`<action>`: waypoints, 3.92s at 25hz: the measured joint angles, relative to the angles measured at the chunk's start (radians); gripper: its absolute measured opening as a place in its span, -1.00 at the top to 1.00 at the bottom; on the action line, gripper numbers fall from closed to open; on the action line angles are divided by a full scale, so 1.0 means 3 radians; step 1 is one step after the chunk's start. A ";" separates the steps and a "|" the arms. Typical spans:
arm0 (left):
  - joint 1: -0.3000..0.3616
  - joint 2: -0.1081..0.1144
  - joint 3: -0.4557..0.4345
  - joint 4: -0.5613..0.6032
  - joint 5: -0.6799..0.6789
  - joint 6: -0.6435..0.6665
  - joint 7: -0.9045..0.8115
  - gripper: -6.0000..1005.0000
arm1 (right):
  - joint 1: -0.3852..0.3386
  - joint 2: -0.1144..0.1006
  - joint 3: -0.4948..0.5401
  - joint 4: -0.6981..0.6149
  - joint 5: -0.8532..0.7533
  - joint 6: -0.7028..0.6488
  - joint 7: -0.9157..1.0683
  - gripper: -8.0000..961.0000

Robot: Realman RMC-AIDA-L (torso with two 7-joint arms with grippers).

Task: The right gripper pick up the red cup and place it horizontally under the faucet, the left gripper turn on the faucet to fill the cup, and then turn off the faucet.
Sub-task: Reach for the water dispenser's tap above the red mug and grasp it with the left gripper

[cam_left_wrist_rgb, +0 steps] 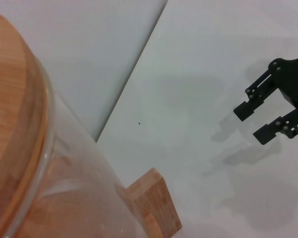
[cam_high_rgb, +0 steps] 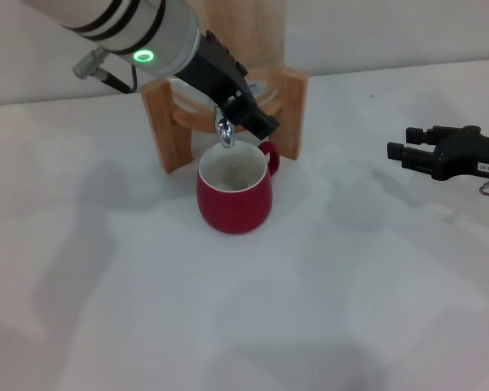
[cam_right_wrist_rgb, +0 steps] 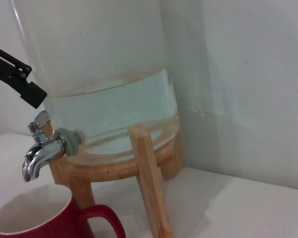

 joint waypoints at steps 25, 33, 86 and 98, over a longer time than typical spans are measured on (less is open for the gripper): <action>0.0016 -0.0006 0.0026 -0.0049 0.0002 0.0122 0.0079 -0.74 | -0.0003 -0.0007 0.0000 0.0031 0.0000 -0.0036 -0.0006 -0.01; 0.0021 -0.0005 0.0160 -0.0054 -0.0006 0.0237 0.0082 -0.74 | -0.0005 -0.0012 0.0005 0.0031 0.0000 -0.0042 -0.0009 -0.01; 0.0133 -0.0010 0.0314 0.0188 -0.0187 -0.0003 0.0065 -0.74 | -0.0004 -0.0020 0.0000 0.0030 -0.0027 -0.0105 0.0021 -0.01; 0.0181 -0.0010 0.0309 0.0202 -0.0048 0.0147 -0.0038 -0.74 | -0.0009 -0.0021 0.0000 0.0030 -0.0032 -0.0099 0.0026 -0.01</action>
